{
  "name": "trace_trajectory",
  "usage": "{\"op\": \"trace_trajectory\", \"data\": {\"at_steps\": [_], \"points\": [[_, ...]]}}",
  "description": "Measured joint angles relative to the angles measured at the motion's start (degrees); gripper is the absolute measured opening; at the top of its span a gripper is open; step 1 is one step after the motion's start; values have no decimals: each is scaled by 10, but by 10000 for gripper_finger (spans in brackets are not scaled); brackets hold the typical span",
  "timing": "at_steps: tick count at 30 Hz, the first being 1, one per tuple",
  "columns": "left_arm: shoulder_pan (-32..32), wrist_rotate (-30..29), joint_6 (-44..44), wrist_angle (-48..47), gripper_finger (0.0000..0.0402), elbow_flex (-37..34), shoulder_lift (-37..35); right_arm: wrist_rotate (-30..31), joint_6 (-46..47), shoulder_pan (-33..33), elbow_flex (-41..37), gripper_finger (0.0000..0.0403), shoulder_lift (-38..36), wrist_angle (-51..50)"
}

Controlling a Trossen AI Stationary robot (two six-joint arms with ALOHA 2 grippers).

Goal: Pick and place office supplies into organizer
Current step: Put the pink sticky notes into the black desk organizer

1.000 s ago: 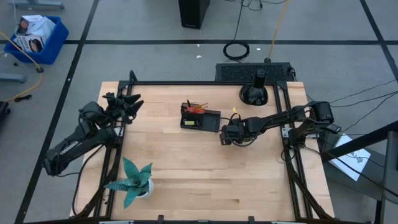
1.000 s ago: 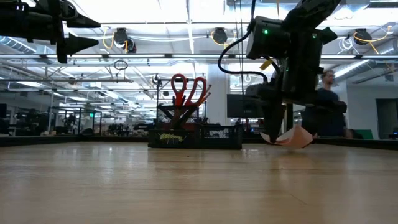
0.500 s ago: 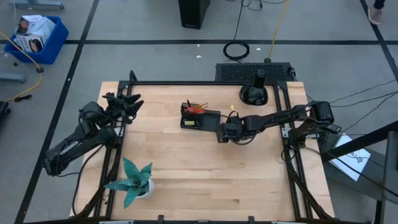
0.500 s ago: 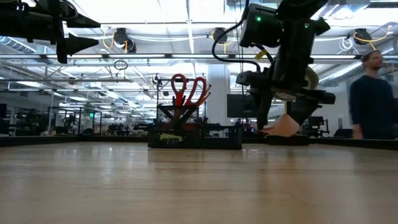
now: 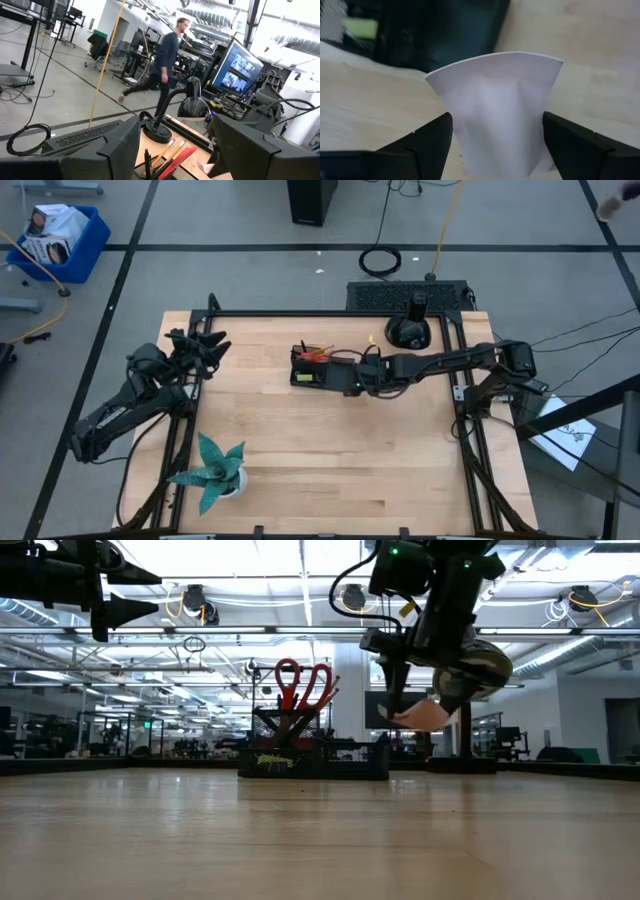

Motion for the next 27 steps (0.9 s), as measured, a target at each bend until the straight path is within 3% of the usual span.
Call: {"op": "trace_trajectory", "data": {"at_steps": [9, 21, 27], "points": [[0, 0, 0, 0, 255, 0, 0, -24, 11, -47, 0, 288, 0, 59], [0, 0, 0, 0, 255, 0, 0, -31, 18, -52, 2, 288, 16, 125], [0, 0, 0, 0, 255, 0, 0, -16, 30, -53, 47, 288, 51, 99]]}}
